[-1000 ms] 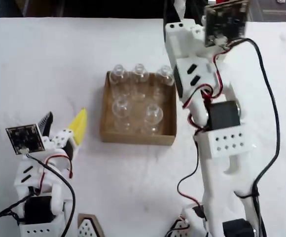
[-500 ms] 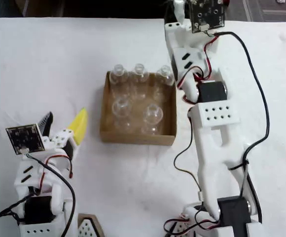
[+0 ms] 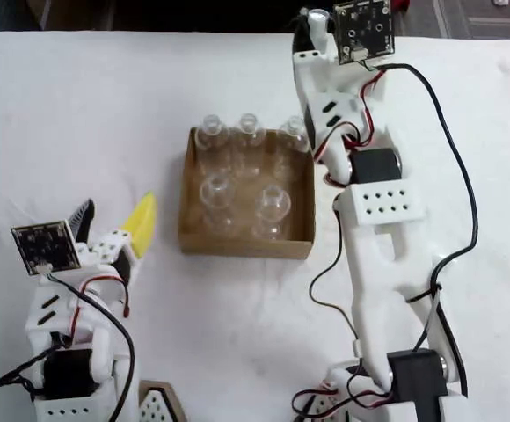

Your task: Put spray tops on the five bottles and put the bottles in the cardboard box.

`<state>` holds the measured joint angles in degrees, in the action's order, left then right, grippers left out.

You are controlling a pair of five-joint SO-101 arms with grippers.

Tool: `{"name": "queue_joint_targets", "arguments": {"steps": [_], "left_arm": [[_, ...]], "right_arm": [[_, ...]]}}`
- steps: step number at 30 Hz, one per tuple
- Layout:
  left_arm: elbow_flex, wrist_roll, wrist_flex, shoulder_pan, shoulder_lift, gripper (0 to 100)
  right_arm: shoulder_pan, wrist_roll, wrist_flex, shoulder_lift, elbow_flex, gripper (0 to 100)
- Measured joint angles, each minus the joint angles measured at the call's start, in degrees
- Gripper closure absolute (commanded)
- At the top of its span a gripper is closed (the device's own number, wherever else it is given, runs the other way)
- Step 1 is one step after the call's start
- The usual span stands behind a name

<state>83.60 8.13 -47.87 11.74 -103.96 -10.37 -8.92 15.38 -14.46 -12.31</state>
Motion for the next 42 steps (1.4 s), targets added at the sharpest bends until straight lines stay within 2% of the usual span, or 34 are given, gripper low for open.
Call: {"name": "queue_joint_targets", "arguments": {"steps": [7,14,18,29,35,42], "left_arm": [[0.0,0.0,0.0,0.0,0.0,70],[0.0,0.0,0.0,0.0,0.0,70],[0.0,0.0,0.0,0.0,0.0,70],[0.0,0.0,0.0,0.0,0.0,70],[0.0,0.0,0.0,0.0,0.0,70],[0.0,0.0,0.0,0.0,0.0,70]], "right_arm": [[-1.1,0.0,-0.5,0.0,-3.9,98.1],[-1.1,0.0,-15.5,0.0,-16.0,98.1],[-1.1,0.0,-20.5,0.0,-20.4,98.1],[-1.3,0.0,-22.0,1.7,-24.8,98.1],[-1.3,0.0,-26.9,4.9,-26.4,98.1],[-1.2,3.8,-28.5,4.9,-28.3,98.0]]}}
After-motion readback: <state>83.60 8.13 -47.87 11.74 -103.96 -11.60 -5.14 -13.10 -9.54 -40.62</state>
